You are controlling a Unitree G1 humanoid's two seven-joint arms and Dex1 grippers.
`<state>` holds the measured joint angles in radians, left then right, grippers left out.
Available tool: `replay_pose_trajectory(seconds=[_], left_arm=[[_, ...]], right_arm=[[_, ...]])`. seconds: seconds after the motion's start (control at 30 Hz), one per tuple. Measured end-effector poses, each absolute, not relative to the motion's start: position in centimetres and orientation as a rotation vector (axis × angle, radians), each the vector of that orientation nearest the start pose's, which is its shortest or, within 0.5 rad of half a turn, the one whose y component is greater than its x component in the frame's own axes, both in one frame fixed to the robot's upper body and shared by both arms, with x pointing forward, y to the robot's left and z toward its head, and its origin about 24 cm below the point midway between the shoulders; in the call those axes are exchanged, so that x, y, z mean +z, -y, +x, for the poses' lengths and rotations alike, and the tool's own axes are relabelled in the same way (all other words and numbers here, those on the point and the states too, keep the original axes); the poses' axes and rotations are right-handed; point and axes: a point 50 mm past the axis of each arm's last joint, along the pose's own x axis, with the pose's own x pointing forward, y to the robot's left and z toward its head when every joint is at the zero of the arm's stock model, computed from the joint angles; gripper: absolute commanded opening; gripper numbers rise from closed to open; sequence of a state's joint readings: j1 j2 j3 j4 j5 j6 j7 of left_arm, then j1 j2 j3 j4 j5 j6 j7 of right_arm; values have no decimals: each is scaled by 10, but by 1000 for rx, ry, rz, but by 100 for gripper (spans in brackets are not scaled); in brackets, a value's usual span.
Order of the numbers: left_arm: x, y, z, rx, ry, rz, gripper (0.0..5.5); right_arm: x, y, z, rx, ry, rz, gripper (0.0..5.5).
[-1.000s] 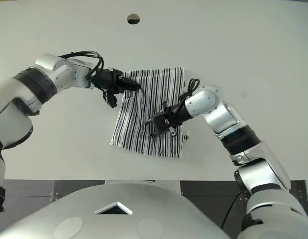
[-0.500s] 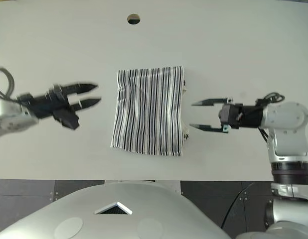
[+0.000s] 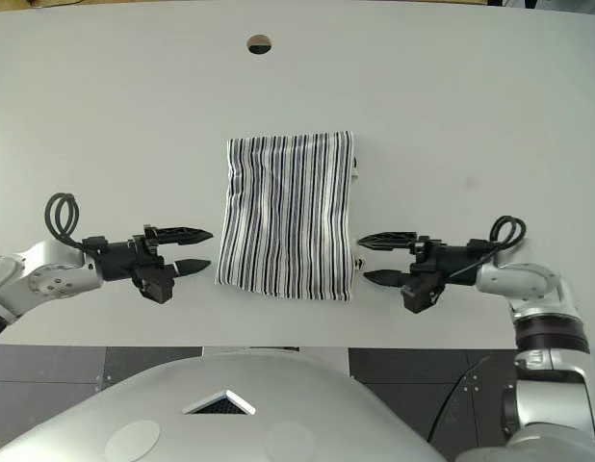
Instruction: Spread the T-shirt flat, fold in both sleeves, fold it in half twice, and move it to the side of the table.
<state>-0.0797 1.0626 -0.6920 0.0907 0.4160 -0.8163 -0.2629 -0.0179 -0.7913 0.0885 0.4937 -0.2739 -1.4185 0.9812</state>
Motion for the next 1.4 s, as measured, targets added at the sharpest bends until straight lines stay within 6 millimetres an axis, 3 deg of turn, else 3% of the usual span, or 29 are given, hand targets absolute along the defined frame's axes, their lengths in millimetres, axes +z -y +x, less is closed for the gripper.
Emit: replay_pose_trajectory(seconds=[0.4, 0.8, 0.97, 1.1, 1.17, 1.27, 1.33, 1.4], left_arm=[[26, -167, 172, -1502, 310, 1141, 318], [17, -152, 170, -1578, 334, 1156, 95], [20, -150, 174, -1627, 348, 1198, 42], [22, -150, 175, -1628, 348, 1192, 20], [21, -152, 172, -1618, 227, 1068, 13], [22, -149, 149, -1659, -11, 754, 13], [34, -148, 139, -1708, -149, 542, 13], [59, -148, 137, -1763, -237, 363, 13]], right_arm=[[32, 209, 194, 1485, 445, -1236, 384], [23, 204, 197, 1552, 389, -1243, 130], [20, 205, 196, 1584, 355, -1242, 24], [19, 205, 196, 1570, 321, -1197, 20], [20, 205, 193, 1557, 245, -1090, 20], [24, 204, 186, 1570, 84, -888, 19], [30, 204, 183, 1590, -17, -744, 19], [44, 203, 182, 1621, -97, -570, 19]])
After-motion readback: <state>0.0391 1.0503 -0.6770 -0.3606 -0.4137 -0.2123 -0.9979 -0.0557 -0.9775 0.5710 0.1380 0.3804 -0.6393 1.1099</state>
